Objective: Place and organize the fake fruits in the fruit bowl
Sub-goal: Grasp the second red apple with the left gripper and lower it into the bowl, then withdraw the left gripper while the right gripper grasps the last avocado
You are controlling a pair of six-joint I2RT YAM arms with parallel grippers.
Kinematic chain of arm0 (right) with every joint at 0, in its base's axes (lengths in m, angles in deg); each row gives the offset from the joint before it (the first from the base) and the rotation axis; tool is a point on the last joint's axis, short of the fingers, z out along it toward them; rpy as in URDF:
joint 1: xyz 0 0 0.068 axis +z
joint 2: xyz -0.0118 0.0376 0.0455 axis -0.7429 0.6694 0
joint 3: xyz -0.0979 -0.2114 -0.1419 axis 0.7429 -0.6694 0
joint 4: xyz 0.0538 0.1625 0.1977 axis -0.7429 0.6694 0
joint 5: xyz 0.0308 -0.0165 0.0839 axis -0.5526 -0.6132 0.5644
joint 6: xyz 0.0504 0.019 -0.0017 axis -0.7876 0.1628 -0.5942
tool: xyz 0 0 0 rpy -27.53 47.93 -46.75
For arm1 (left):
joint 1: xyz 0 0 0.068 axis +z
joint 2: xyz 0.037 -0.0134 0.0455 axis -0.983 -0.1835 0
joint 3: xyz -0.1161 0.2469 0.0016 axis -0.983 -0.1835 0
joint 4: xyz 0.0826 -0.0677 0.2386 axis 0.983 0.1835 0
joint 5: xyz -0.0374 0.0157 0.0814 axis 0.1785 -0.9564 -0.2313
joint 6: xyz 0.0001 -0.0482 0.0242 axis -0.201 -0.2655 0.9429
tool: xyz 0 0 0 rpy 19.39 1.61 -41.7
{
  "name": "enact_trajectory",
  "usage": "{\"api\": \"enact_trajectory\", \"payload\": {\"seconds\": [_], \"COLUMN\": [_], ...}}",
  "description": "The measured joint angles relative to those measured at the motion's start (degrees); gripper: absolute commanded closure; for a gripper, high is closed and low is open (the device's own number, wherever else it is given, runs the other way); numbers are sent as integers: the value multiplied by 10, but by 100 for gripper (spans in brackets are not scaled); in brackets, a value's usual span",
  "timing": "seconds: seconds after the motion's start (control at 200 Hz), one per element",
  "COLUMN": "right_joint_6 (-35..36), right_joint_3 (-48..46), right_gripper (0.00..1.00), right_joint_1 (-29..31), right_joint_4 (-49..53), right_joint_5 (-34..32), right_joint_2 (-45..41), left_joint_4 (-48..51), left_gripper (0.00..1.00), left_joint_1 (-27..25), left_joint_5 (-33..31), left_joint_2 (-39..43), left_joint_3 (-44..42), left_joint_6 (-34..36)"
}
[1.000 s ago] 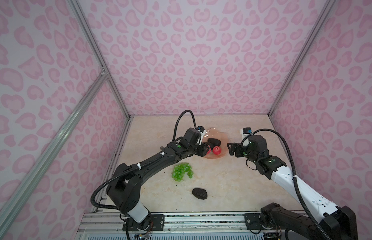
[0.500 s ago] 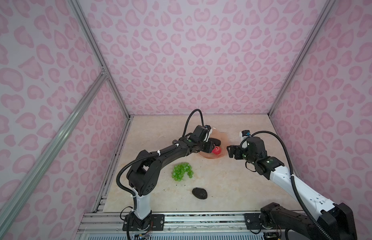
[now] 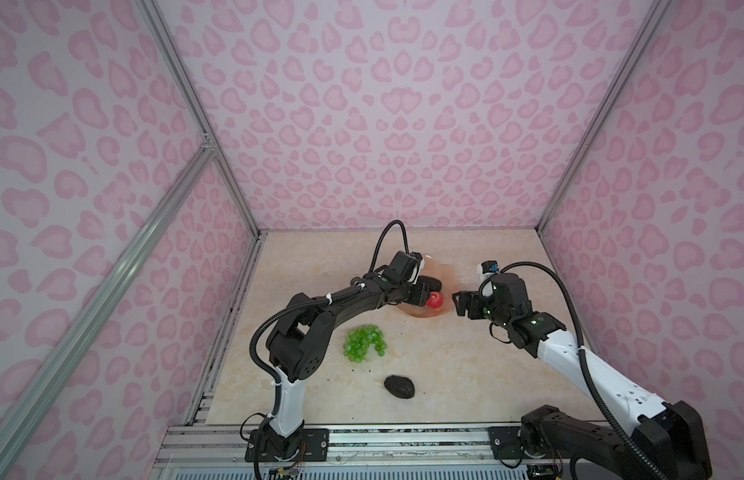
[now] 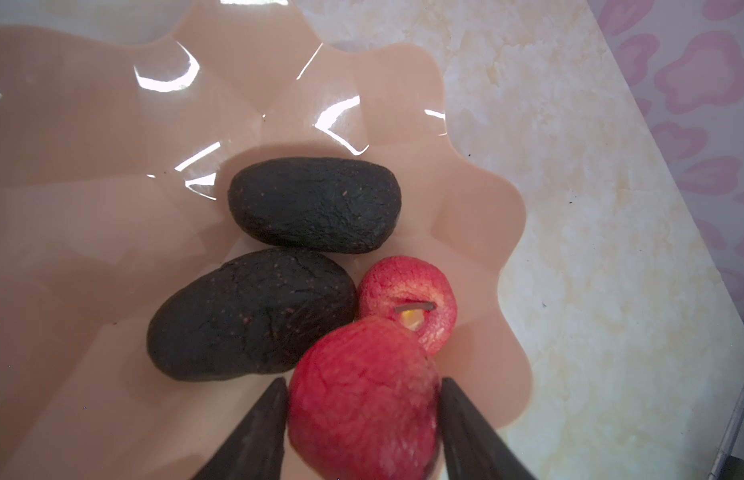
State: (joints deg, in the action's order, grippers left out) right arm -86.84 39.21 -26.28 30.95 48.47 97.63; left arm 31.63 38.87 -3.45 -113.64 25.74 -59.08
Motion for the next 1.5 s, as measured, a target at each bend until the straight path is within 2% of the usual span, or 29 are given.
{"api": "enact_trajectory", "payload": {"seconds": [0.33,0.535,0.61,0.74,0.815,0.94,1.08,1.175,1.315,1.5], "right_joint_6": [10,19,33,60,79,101,121,134,142,149], "right_joint_3": [16,12,12,14,14,17,34,45,56,62], "right_gripper": [7,8,8,9,9,9,10,11,13,21], "right_joint_1": [0,15,47,146,228,330,413,447,465,475], "right_joint_4": [2,5,9,23,34,44,53,63,70,80], "right_joint_5": [-4,5,5,-10,-19,-27,-26,-17,-9,3], "right_joint_2": [-1,0,3,22,46,89,151,189,238,268], "left_joint_4": [0,-3,-4,-20,-38,-66,-82,-89,-97,-95], "left_gripper": [35,35,35,34,31,26,20,17,12,9], "left_joint_1": [3,12,19,41,65,105,143,161,196,229], "left_joint_5": [8,5,-3,-22,-41,-81,-124,-148,-172,-177], "left_joint_2": [2,36,62,129,189,287,395,458,536,588], "left_joint_3": [-1,-26,-40,-76,-117,-186,-265,-313,-374,-417], "left_joint_6": [-2,-12,-15,-17,-21,-25,-40,-44,-62,-85]}}
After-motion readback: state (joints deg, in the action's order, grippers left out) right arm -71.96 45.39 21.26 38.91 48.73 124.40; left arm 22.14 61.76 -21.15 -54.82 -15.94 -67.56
